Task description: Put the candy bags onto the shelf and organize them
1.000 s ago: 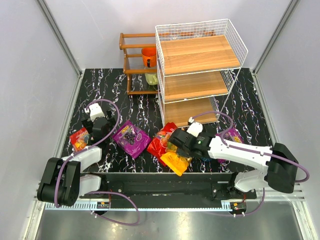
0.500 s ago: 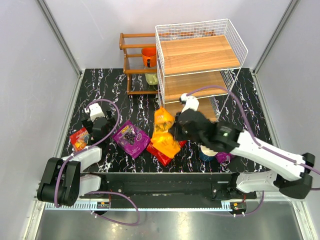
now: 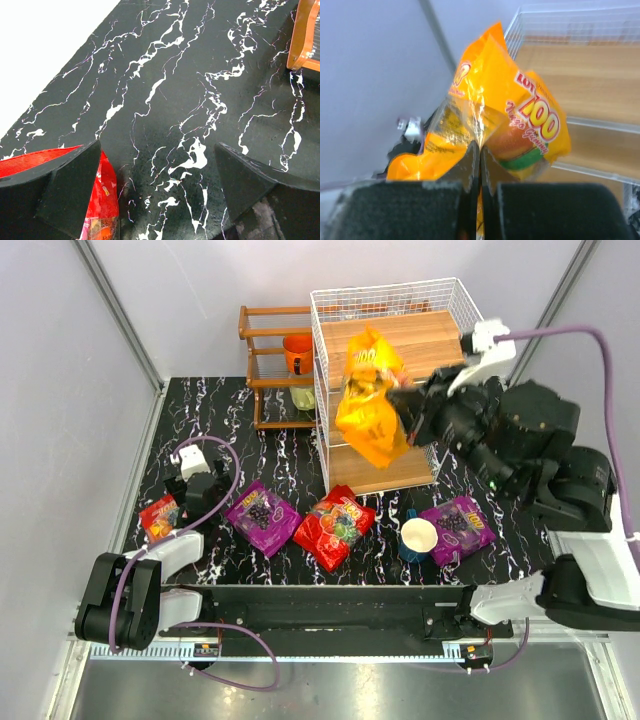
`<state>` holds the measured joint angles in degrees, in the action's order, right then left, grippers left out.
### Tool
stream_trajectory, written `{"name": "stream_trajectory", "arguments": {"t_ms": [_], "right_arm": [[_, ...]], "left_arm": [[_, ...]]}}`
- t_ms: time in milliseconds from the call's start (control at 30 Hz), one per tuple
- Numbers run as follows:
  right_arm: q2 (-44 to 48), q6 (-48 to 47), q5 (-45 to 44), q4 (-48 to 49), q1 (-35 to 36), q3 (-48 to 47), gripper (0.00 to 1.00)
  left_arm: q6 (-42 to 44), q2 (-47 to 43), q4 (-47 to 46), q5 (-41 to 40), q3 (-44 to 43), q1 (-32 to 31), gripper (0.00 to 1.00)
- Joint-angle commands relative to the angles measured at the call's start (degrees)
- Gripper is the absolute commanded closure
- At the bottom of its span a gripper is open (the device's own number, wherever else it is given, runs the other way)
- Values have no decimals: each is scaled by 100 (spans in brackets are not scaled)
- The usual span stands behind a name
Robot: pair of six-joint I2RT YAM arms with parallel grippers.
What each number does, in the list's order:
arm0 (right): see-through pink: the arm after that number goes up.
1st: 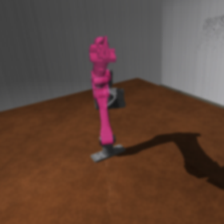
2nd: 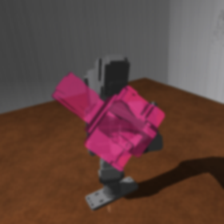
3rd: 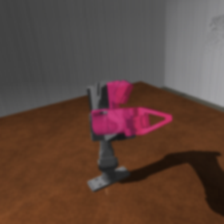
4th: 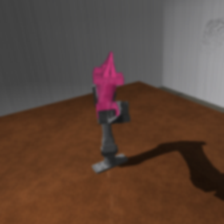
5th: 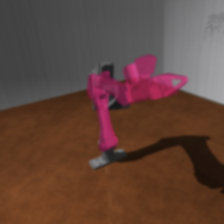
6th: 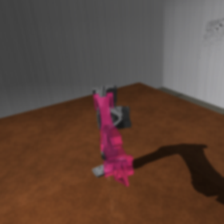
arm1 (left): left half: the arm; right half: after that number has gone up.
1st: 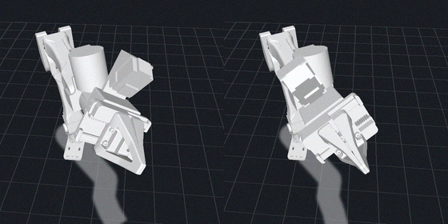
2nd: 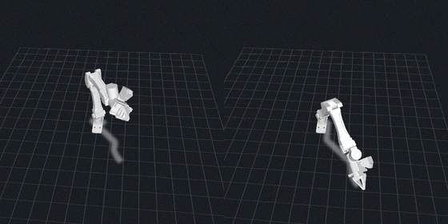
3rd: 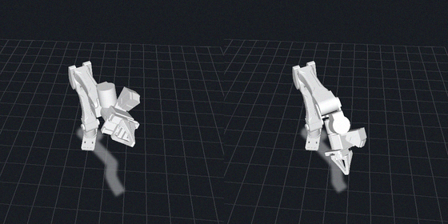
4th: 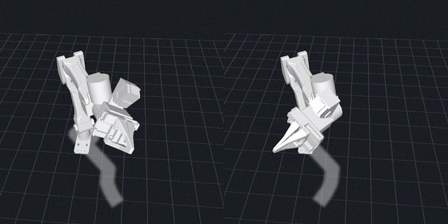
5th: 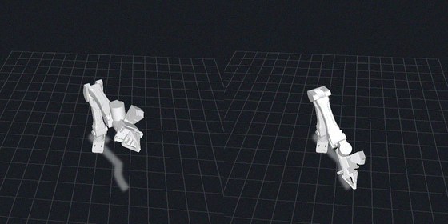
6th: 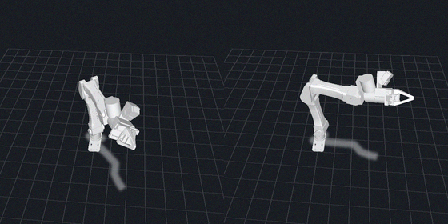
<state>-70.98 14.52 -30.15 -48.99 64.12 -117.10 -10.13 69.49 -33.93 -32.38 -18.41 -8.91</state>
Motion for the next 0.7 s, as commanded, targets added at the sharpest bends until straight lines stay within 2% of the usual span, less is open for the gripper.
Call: {"name": "stream_trajectory", "arguments": {"t_ms": [0, 33, 100, 133, 200, 300, 400, 667], "right_arm": [[-1238, -1424, -1483, -39, 22, -2006, 100], [-1469, -2044, -1850, -58, 31, -2384, 100], [-2135, -2662, -2186, 55, 13, -3413, 100], [-2339, -3344, -2475, 135, 4, -3738, 100], [-2743, -3946, -2574, 537, -66, -4373, 100], [-2720, -4843, -2427, 1310, -346, -4138, 100], [-2544, -4889, -1804, 1515, -768, -3698, 100], [-2640, -5205, -888, 1594, -1718, -3021, 100]], "left_arm": [[-24, 11, -131, -58, -215, -15, 1], [-15, 12, -140, -49, -215, -6, 1], [-15, 20, -140, -49, -206, -15, 1], [-7, 20, -140, -32, -215, -15, 1], [-6, 20, -131, -23, -224, -15, 1], [-6, 38, -122, -23, -224, -6, 1], [-6, 29, -131, -23, -224, -6, 1], [11, 55, -131, -14, -233, -15, 1]]}}
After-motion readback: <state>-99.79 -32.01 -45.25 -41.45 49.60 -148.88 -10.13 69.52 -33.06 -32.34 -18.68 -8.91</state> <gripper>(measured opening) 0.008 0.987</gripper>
